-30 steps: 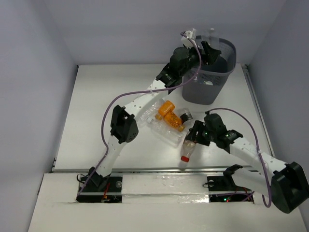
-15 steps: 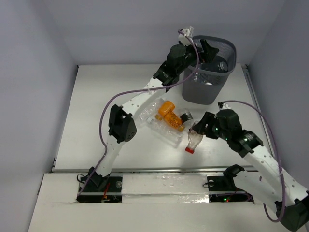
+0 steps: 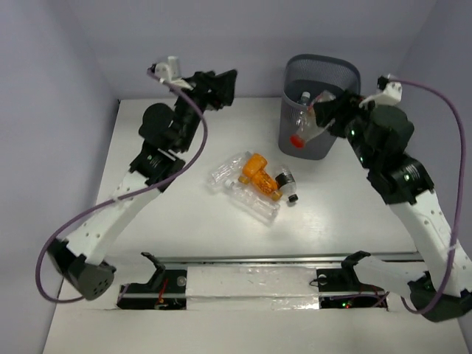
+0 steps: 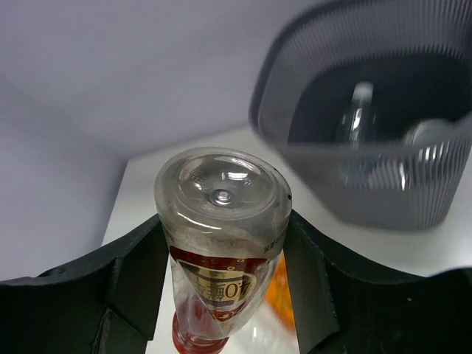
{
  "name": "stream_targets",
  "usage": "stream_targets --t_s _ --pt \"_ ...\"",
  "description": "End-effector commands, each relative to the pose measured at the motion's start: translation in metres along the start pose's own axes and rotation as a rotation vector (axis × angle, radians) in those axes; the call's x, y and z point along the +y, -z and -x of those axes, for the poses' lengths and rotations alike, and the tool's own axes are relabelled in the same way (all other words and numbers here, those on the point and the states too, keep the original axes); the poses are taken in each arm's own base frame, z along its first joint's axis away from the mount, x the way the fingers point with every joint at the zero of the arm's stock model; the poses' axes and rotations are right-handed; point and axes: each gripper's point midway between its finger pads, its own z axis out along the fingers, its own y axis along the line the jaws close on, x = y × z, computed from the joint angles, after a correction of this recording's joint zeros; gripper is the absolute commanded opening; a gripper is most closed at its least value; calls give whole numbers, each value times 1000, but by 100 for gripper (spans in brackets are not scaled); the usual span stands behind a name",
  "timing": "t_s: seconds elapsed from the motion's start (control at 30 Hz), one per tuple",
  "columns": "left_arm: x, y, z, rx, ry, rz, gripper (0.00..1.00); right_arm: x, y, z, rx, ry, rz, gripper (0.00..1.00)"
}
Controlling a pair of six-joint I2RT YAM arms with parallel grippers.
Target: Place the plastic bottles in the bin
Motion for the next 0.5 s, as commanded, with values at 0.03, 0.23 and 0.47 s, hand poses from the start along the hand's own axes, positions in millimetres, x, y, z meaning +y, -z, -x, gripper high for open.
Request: stream_targets --t_s 0.03,0.23,0.47 --pt "82 48 -48 116 -12 267 62 -2 -45 92 -285 84 -118 40" --pt "146 126 -105 278 -51 486 68 -24 -121 131 -344 190 -304 47" --pt "195 187 -152 387 -84 661 86 -49 -175 138 -363 235 -391 48"
